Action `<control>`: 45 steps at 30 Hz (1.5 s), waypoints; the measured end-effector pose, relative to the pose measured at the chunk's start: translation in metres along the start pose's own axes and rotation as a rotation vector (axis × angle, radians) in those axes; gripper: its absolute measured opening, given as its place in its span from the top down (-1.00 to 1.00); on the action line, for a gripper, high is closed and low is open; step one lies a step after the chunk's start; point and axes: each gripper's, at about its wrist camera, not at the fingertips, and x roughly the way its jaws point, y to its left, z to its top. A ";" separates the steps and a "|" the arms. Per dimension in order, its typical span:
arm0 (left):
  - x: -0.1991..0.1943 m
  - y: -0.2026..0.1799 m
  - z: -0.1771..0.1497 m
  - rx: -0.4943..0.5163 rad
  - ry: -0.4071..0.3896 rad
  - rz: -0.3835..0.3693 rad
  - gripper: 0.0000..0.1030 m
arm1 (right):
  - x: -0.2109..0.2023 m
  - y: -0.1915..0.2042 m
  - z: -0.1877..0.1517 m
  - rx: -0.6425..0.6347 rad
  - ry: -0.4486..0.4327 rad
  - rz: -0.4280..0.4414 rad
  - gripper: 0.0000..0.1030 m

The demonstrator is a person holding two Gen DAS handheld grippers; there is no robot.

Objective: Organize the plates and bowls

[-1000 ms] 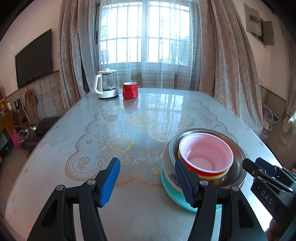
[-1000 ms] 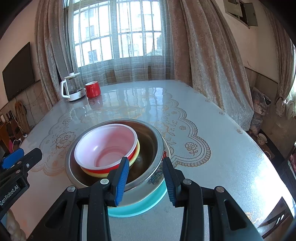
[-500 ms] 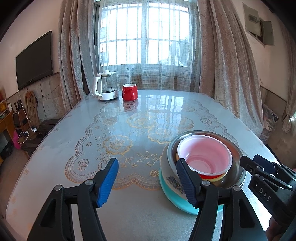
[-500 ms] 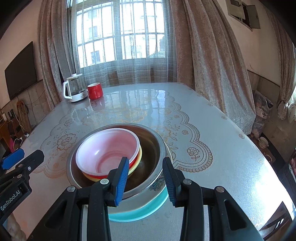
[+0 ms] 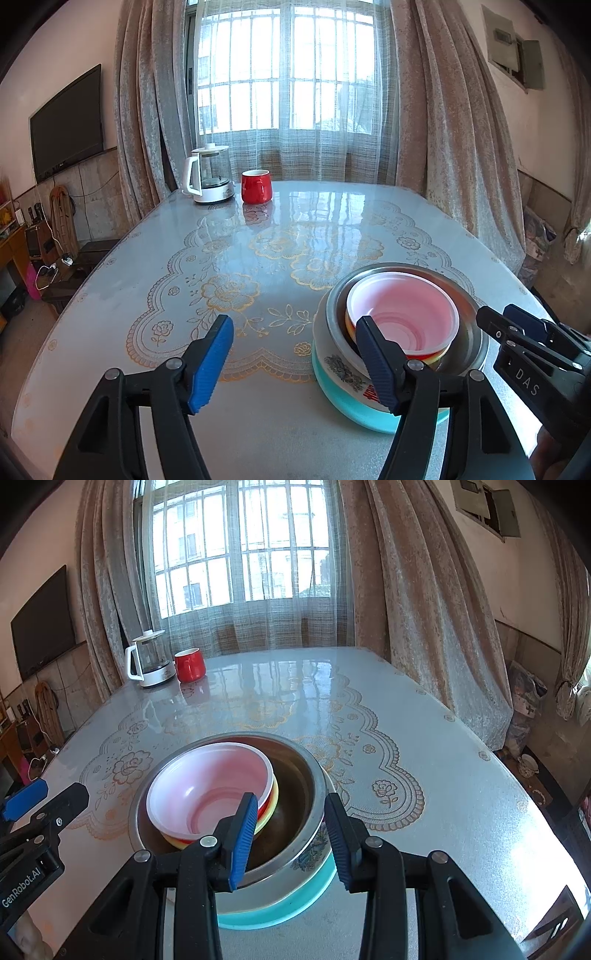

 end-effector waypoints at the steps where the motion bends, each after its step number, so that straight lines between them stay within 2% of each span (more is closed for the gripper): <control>1: 0.000 -0.001 0.001 0.000 0.000 0.000 -0.36 | 0.000 -0.001 0.001 0.001 0.000 0.001 0.26; 40: 0.002 -0.015 0.005 0.010 -0.010 0.009 -0.38 | 0.009 -0.006 0.006 -0.002 -0.012 0.011 0.26; 45: 0.002 -0.017 0.007 0.005 -0.038 0.021 -0.38 | 0.012 -0.007 0.008 0.002 -0.011 0.013 0.26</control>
